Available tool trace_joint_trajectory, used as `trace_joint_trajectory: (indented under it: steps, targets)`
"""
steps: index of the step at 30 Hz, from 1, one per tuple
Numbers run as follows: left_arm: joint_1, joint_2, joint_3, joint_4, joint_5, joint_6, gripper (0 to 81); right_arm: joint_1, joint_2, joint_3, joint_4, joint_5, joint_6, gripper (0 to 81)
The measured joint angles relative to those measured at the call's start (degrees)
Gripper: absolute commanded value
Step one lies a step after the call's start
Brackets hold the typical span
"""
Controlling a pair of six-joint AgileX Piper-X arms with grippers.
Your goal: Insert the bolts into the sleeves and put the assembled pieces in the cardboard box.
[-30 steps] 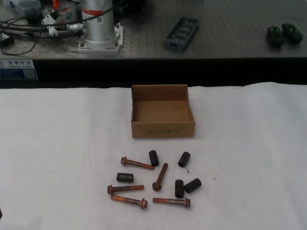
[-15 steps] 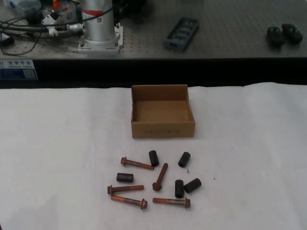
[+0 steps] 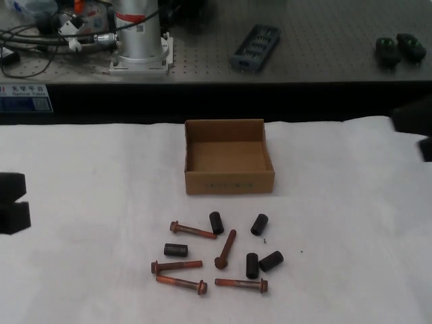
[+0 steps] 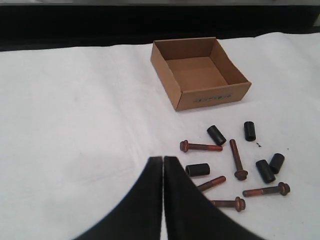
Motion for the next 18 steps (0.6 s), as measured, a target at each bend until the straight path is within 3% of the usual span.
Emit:
trace_joint_trajectory:
  steps: [7,18]
  targets:
    - [0.0,0.9,-0.8,1.1,0.0,0.0,0.6,10.9,17.8,-11.5,7.6,2.3,-8.7,2.8]
    - [0.0,0.9,-0.9,6.0,0.4,0.0,0.6,17.3,31.3,-17.1,13.9,10.3,-23.4,2.8]
